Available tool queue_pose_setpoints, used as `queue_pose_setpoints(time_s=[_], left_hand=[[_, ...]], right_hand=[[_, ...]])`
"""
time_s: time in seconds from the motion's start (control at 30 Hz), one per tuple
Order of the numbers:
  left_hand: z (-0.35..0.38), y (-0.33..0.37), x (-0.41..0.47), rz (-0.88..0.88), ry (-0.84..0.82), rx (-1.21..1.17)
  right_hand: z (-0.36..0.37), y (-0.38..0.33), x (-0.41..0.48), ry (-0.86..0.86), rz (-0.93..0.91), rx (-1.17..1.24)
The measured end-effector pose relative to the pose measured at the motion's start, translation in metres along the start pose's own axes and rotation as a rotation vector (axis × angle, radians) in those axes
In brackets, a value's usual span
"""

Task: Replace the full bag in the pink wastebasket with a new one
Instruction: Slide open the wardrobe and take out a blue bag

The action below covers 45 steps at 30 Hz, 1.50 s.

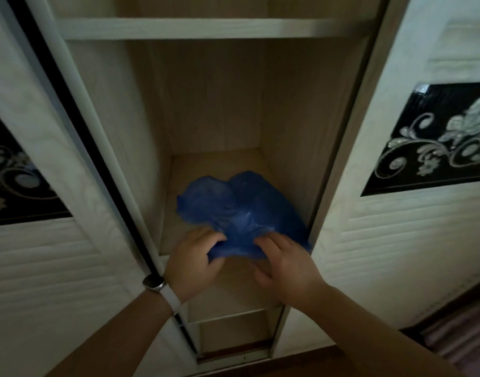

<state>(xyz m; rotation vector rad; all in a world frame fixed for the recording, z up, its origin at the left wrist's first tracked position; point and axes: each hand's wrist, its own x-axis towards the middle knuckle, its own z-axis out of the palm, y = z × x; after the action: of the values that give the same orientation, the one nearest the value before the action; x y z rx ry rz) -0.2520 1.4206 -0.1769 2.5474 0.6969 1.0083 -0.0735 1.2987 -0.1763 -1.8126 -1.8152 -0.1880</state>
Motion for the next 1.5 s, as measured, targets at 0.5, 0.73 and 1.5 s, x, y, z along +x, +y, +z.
queue_pose_setpoints(time_s=[0.5,0.73,1.5], left_hand=[[-0.042,0.106,-0.08,0.027,0.065,-0.019],[-0.052,0.059,-0.096,-0.068,0.071,0.477],[0.019,0.114,-0.103,0.171,-0.761,-0.565]], right_hand=[[-0.042,-0.056,-0.06,0.23,-0.189,0.265],[-0.071,-0.059,-0.091,0.196,-0.125,0.324],[-0.082,-0.144,-0.271,0.161,0.737,-0.248]])
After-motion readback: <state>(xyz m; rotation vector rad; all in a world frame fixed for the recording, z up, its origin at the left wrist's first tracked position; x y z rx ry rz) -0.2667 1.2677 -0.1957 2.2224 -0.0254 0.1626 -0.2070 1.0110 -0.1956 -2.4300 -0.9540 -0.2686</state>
